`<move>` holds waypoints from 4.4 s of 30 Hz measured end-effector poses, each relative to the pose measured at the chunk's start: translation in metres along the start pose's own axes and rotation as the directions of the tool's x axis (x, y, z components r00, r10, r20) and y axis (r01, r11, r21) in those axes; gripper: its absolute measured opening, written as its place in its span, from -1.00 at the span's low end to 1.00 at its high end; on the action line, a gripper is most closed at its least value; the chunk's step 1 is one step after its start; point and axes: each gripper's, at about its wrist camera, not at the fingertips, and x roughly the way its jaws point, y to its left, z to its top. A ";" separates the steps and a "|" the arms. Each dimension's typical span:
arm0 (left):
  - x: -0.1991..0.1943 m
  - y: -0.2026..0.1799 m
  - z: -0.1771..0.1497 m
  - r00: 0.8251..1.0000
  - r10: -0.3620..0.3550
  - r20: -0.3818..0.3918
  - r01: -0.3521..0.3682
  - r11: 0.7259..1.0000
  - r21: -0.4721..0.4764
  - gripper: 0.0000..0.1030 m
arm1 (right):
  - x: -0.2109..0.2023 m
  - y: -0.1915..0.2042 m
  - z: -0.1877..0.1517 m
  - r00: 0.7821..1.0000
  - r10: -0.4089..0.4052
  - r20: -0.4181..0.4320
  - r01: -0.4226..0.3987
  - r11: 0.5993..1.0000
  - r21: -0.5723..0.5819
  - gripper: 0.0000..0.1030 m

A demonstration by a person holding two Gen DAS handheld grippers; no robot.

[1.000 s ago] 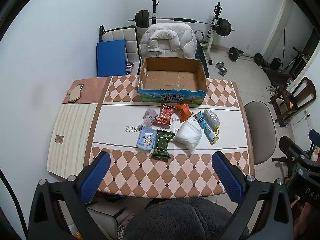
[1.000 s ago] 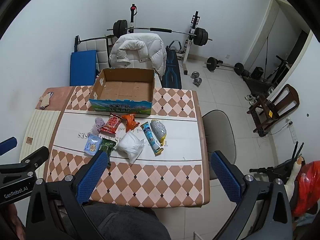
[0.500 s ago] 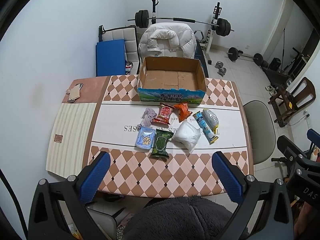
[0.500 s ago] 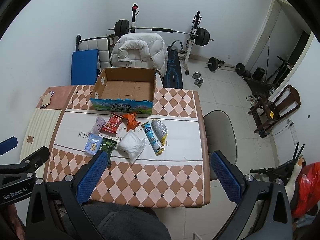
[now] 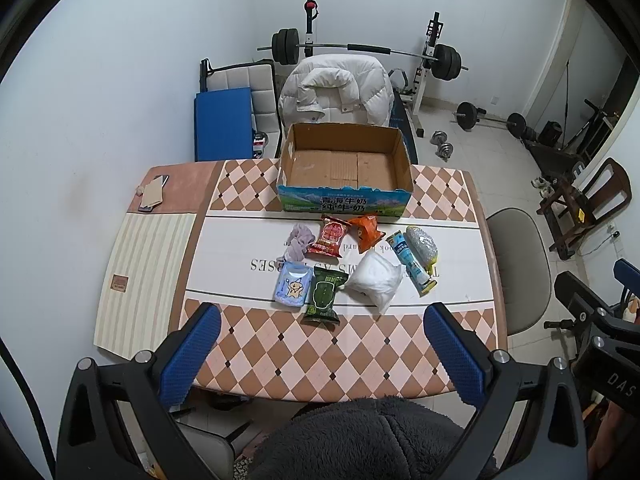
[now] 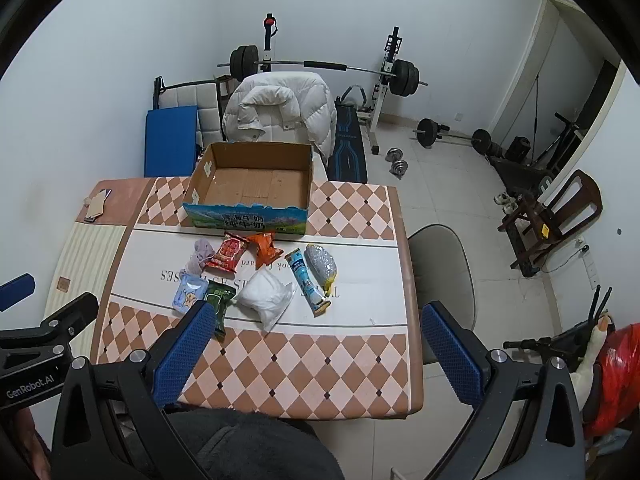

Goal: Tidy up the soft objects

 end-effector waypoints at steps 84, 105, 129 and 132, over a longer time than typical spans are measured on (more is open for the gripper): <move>0.484 0.072 -0.035 0.772 0.137 -0.620 -0.040 0.985 0.167 0.92 | 0.516 0.142 -0.048 0.791 -0.009 -0.611 -0.307 0.859 -0.410 1.00; 0.466 0.123 -0.063 0.768 0.036 -0.639 0.011 0.998 0.069 0.74 | 0.497 0.120 -0.047 0.816 -0.089 -0.571 -0.283 0.800 -0.529 1.00; 0.477 0.140 -0.108 0.768 0.014 -0.641 -0.011 1.000 0.009 0.30 | 0.541 -0.009 -0.068 0.624 0.091 -0.776 -0.202 0.978 -0.048 0.86; 0.468 0.145 -0.115 0.778 0.042 -0.626 -0.045 0.999 0.011 -0.06 | 0.530 -0.018 -0.069 0.630 0.095 -0.770 -0.173 0.985 -0.020 0.81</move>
